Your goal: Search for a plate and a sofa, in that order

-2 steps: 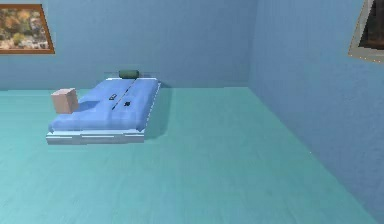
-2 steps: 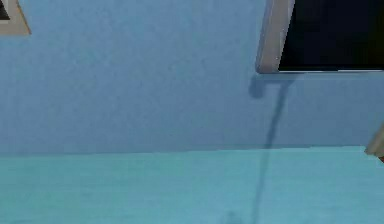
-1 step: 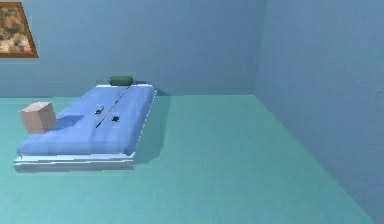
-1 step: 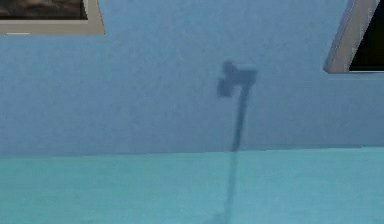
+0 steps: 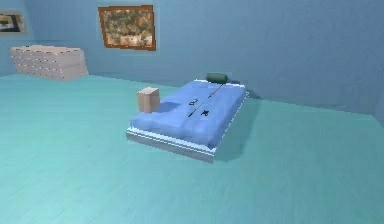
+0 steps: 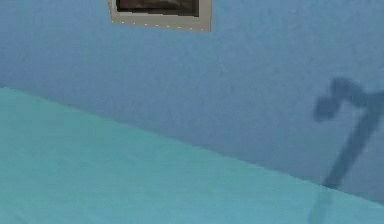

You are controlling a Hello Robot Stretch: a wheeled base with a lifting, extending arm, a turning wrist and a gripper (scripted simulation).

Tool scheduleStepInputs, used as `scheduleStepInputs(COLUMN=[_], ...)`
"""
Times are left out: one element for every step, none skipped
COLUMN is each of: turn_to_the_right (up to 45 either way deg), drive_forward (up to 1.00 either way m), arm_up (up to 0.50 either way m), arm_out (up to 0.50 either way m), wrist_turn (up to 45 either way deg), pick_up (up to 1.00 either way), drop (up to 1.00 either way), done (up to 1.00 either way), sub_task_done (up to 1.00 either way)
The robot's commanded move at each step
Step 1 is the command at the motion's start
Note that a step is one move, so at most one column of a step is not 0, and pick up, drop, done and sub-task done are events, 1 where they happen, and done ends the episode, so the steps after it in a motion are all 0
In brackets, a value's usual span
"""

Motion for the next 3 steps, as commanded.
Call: scheduleStepInputs(turn_to_the_right=[0.0, -45.0, -18.0], drive_forward=[0.60, 0.00, 0.00], arm_up=[0.00, 0.00, 0.00], arm_out=[0.00, 0.00, 0.00], wrist_turn=[0.0, 0.0, 0.0], pick_up=[0.00, 0.00, 0.00], drop=[0.00, 0.00, 0.00], done=[0.00, 0.00, 0.00], sub_task_done=[0.00, 0.00, 0.00])
